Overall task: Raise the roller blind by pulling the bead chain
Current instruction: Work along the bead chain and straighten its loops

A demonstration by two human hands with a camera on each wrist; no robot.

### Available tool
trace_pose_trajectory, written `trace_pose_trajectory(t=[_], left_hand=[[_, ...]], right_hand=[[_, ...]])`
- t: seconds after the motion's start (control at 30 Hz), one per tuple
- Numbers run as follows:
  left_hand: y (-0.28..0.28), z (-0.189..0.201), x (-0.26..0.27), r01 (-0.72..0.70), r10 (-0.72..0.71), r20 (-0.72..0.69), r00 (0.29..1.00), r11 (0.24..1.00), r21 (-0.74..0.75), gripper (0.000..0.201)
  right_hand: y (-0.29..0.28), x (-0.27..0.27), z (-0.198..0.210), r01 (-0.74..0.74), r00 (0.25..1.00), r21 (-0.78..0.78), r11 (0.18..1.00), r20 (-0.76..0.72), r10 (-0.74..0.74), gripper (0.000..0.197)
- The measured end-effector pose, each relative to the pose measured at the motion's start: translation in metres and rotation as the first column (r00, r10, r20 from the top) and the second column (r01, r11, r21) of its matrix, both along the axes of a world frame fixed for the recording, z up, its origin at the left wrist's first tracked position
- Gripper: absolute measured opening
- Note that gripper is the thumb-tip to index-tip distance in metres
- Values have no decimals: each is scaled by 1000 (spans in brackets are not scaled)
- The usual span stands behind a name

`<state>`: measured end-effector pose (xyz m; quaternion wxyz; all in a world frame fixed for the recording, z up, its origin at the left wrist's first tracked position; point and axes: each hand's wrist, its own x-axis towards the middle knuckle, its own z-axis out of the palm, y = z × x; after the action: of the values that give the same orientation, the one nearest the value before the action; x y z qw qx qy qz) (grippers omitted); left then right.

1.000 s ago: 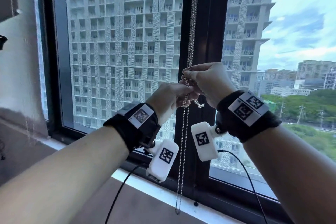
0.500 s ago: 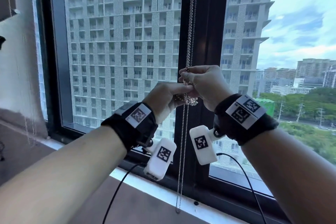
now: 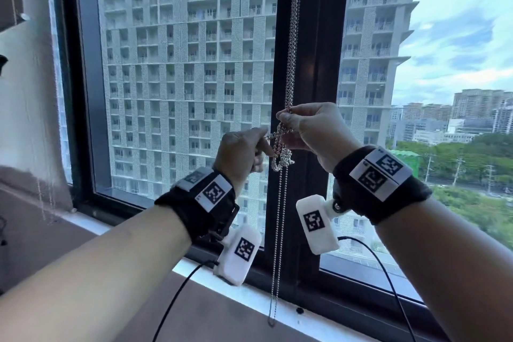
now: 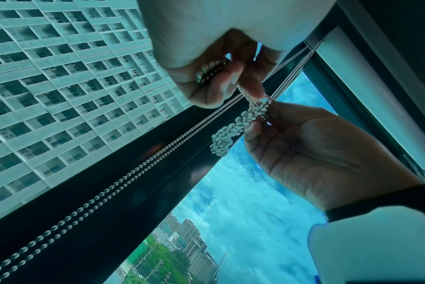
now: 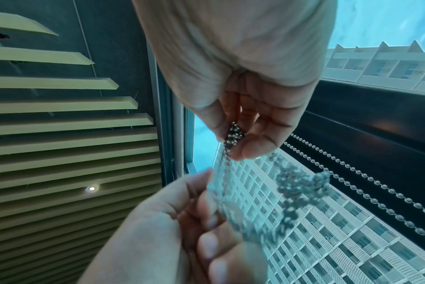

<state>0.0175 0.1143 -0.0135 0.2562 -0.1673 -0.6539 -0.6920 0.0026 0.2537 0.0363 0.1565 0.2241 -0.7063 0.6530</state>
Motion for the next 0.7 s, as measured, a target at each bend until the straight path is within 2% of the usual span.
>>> trace_pose_trajectory(t=[0.13, 0.27, 0.37, 0.53, 0.7], left_hand=[[-3, -11, -6, -88, 90, 50, 995, 995, -44, 39], [-5, -27, -8, -16, 21, 66, 998, 998, -66, 21], [-5, -45, -7, 23, -17, 55, 998, 993, -114, 23], [0, -68, -7, -13, 29, 60, 998, 969, -248, 20], [4, -87, -7, 48, -14, 131, 991, 963, -265, 22]], right_hand=[[1, -4, -6, 20, 999, 120, 993, -27, -17, 16], [1, -8, -16, 58, 997, 205, 977, -70, -44, 19], [5, -11, -21, 75, 995, 238, 968, -81, -57, 22], [9, -14, -28, 138, 986, 312, 940, -134, -100, 29], [12, -18, -35, 184, 977, 332, 925, -168, -134, 34]])
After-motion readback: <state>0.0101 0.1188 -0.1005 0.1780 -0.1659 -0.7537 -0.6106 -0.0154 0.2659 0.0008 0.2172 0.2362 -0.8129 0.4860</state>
